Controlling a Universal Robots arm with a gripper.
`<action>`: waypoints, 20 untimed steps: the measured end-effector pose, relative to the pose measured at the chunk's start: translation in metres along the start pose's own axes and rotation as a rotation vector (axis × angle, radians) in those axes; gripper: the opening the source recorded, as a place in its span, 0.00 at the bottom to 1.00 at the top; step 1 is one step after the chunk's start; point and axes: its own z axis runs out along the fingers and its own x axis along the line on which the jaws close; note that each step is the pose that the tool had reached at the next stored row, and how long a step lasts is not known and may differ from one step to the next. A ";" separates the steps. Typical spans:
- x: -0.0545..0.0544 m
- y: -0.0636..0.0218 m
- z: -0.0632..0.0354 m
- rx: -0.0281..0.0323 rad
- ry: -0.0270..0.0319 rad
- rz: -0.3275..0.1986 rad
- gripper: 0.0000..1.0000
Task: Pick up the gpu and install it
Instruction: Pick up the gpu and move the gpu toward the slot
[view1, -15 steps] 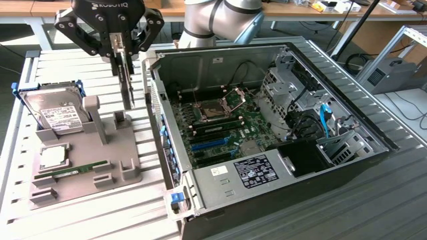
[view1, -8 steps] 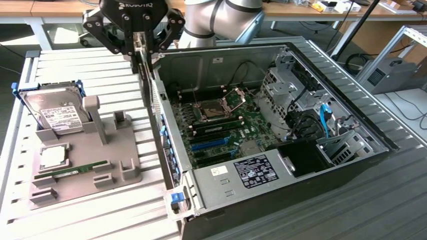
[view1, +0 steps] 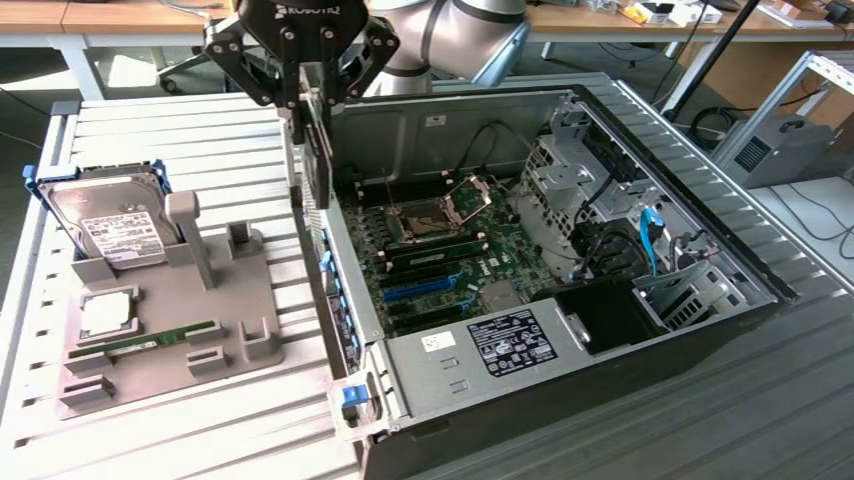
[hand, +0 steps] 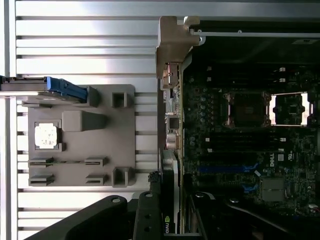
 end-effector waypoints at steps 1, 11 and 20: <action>-0.003 0.0000 0.0000 0.0000 0.0001 0.000 0.27; -0.035 0.0001 0.0005 0.0000 0.0000 0.000 0.27; -0.066 0.0002 0.0009 0.0001 0.0000 0.000 0.27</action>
